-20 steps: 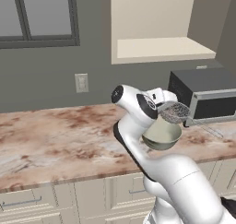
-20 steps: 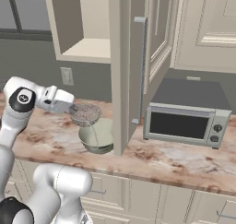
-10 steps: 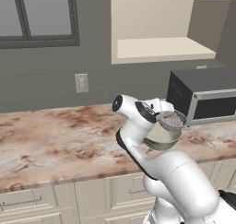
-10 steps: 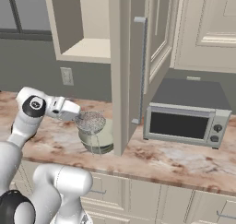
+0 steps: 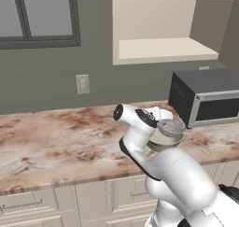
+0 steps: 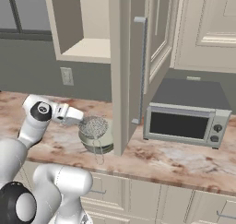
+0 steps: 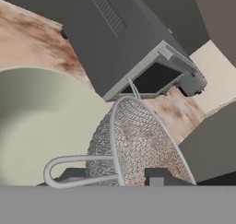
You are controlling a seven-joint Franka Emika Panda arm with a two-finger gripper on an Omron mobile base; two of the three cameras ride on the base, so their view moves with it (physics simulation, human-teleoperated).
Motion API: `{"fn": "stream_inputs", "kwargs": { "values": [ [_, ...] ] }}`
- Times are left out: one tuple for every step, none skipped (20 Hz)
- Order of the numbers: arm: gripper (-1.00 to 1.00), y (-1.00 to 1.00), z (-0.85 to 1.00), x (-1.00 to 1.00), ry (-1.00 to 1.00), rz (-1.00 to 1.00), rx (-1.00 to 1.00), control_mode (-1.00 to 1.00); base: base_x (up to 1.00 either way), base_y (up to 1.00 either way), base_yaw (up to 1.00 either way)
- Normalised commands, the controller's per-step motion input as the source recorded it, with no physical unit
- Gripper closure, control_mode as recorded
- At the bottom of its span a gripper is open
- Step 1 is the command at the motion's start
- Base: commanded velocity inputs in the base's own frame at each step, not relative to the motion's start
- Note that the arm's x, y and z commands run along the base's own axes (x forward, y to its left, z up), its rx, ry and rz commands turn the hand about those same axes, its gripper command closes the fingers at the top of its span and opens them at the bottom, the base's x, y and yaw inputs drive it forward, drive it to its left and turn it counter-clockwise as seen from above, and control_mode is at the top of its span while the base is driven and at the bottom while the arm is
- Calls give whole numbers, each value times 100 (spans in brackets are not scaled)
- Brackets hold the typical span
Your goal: Open the cabinet and setup a tea strainer by placing it in the bowl upright.
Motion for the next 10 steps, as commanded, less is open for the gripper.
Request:
{"fn": "stream_inputs", "kwargs": {
  "values": [
    [100,0,-10,13,0,0,0,-100,0,0,0],
    [100,0,-9,10,0,0,0,-100,0,0,0],
    [100,0,-3,6,0,0,0,-100,0,0,0],
    [100,0,-2,5,0,0,0,-100,0,0,0],
    [100,0,-3,3,0,0,0,-100,0,0,0],
    [100,0,-1,3,0,0,0,-100,0,0,0],
    [100,0,-2,2,0,0,0,-100,0,0,0],
    [100,0,0,9,0,0,0,-100,0,0,0],
    [100,0,0,9,0,0,0,-100,0,0,0],
    [100,0,-6,7,0,0,0,-100,0,0,0]
  ]
}}
